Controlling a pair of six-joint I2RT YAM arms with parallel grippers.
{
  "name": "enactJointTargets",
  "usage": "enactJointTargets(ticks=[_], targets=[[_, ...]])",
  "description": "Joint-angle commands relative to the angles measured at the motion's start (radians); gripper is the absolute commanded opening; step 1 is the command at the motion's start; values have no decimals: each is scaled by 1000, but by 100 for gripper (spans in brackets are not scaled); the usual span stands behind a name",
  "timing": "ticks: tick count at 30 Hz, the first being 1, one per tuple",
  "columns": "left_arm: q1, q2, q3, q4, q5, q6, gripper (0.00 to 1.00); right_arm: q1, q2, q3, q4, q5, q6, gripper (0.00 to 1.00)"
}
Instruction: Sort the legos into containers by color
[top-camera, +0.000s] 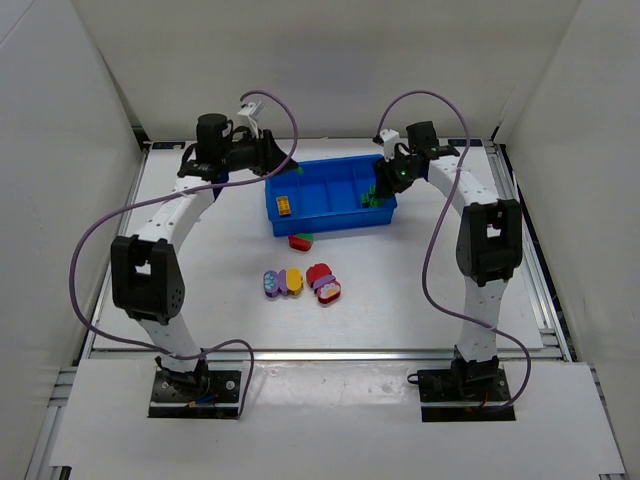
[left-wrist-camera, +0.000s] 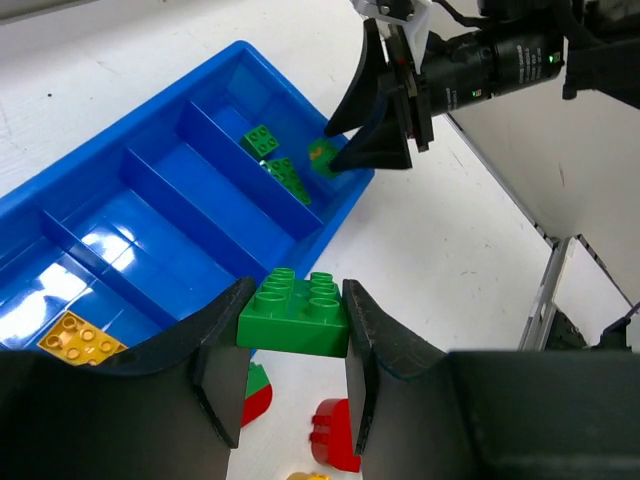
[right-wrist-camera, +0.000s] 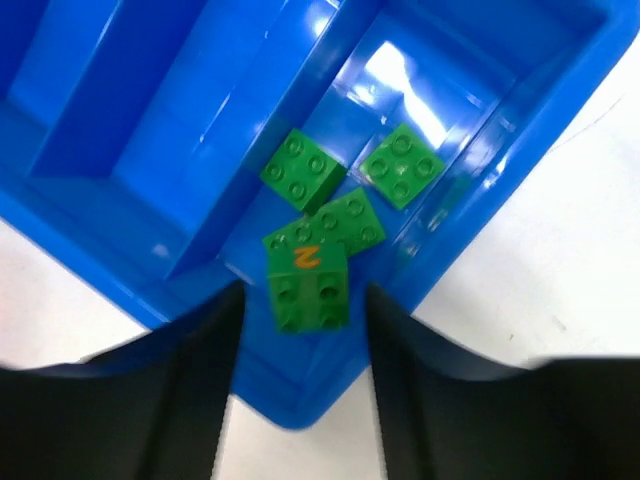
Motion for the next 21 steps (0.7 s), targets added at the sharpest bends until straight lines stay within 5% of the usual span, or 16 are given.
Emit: enactJointTargets(ticks=[1, 7, 21], targets=[[-7, 13, 97, -34, -6, 14, 29, 3, -37, -39, 112, 17, -13, 58], [-33, 132, 252, -83, 18, 17, 30, 6, -119, -44, 118, -110, 58, 77], [-191, 592, 835, -331, 4, 78, 31, -86, -493, -231, 143, -124, 131, 77]])
